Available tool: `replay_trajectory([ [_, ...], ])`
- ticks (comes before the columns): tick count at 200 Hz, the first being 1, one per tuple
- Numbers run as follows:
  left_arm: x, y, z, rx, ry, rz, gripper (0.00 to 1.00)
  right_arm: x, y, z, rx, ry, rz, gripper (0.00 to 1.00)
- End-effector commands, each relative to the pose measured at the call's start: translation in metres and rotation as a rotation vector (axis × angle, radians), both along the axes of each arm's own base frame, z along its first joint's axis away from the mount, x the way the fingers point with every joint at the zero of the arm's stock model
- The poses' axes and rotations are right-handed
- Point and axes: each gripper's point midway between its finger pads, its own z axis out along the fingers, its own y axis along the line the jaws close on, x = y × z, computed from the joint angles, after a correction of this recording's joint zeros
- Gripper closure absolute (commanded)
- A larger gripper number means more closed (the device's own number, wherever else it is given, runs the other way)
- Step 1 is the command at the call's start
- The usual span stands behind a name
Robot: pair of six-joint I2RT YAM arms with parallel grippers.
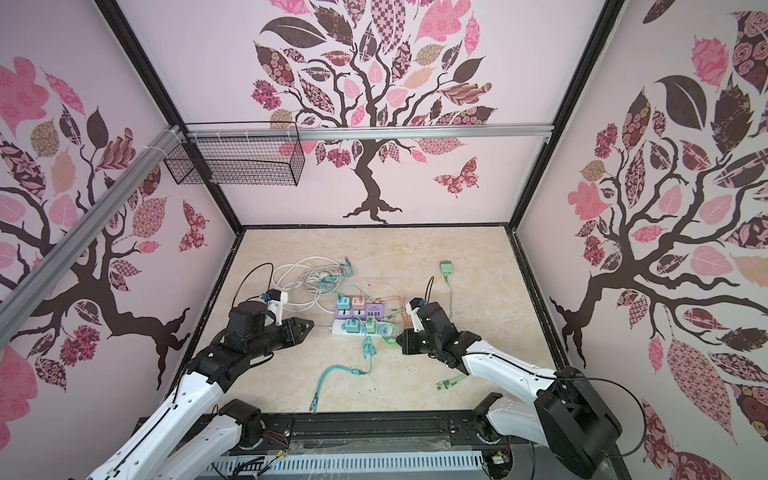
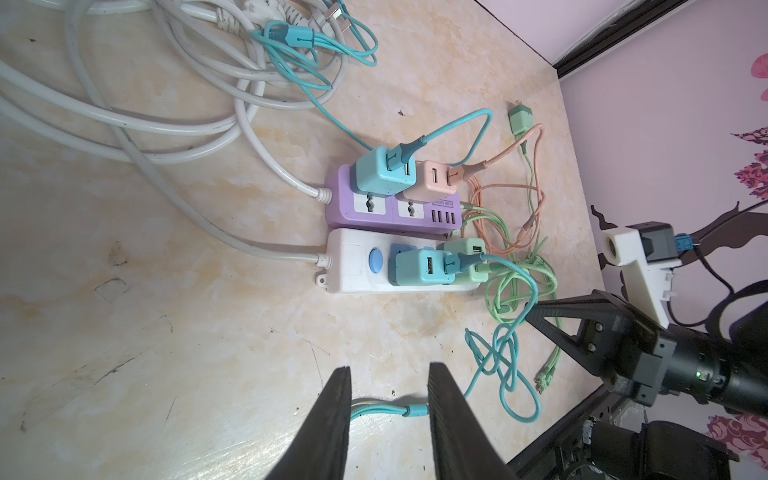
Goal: Insert the plug
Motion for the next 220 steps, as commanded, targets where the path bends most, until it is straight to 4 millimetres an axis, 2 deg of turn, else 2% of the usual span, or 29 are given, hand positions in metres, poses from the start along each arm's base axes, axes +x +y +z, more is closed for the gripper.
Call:
replay_trajectory([
  [1,0.004,0.001,0.019,-0.007,-0.052,0.007,0.65,0.0,0.008,0.02,0.011,-0.003,-0.001,0.96],
  [23,0.005,0.001,0.019,-0.008,-0.054,0.01,0.65,-0.006,0.022,0.035,0.017,-0.01,-0.006,0.96],
  [55,0.005,0.0,0.018,-0.015,-0.051,0.008,0.65,-0.02,0.047,0.04,0.02,0.02,-0.004,0.96],
  [76,0.005,0.0,0.018,-0.017,-0.05,0.005,0.65,-0.024,0.052,0.029,0.016,0.05,-0.023,0.93],
  [95,0.004,0.0,0.018,-0.018,-0.053,0.005,0.65,-0.024,0.05,0.014,-0.012,0.071,-0.027,0.88],
  [125,0.003,0.0,0.019,-0.017,-0.054,0.005,0.65,-0.027,0.033,-0.003,-0.132,0.067,-0.013,0.76],
  [154,0.003,0.0,0.019,-0.015,-0.053,0.004,0.65,-0.024,0.01,0.004,-0.198,0.023,-0.022,0.6],
  [197,0.004,-0.001,0.018,-0.017,-0.047,-0.002,0.65,-0.007,-0.042,0.025,-0.213,-0.052,-0.112,0.52],
  [220,0.005,-0.002,0.019,-0.018,-0.051,-0.005,0.65,0.005,-0.062,0.024,-0.212,-0.06,-0.175,0.52],
])
